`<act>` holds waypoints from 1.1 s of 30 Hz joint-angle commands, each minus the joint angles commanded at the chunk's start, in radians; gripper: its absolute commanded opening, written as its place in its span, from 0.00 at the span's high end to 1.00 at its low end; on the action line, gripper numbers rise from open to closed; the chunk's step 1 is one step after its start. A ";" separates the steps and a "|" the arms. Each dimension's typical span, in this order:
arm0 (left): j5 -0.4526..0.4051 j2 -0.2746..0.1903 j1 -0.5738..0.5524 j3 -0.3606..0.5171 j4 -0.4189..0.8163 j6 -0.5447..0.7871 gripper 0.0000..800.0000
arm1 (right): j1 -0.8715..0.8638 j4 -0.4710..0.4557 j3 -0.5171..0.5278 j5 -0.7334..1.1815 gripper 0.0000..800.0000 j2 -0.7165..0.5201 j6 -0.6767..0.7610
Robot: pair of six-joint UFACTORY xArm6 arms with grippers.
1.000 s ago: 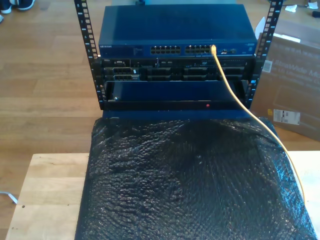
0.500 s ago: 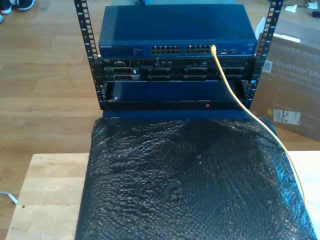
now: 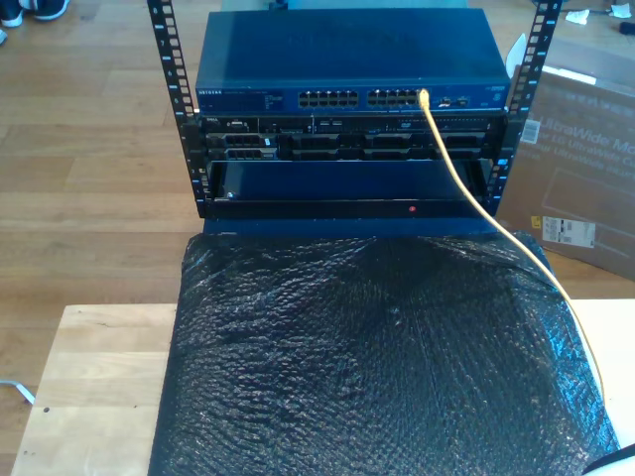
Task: Grab the cable and plug it in
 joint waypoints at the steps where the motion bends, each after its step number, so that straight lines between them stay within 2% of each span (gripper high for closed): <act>1: 0.000 0.000 0.000 0.000 0.000 0.000 0.00 | 0.000 0.002 0.009 -0.014 0.00 0.000 0.000; 7: 0.000 0.000 0.000 0.002 0.000 -0.002 0.00 | -0.034 0.002 0.055 -0.068 0.00 0.006 -0.026; 16: 0.000 0.000 0.000 0.000 0.000 0.000 0.00 | -0.091 0.006 0.072 -0.087 0.00 0.058 -0.144; 33: 0.000 0.000 0.000 0.002 0.000 -0.002 0.00 | -0.101 0.012 0.084 -0.115 0.00 0.101 -0.152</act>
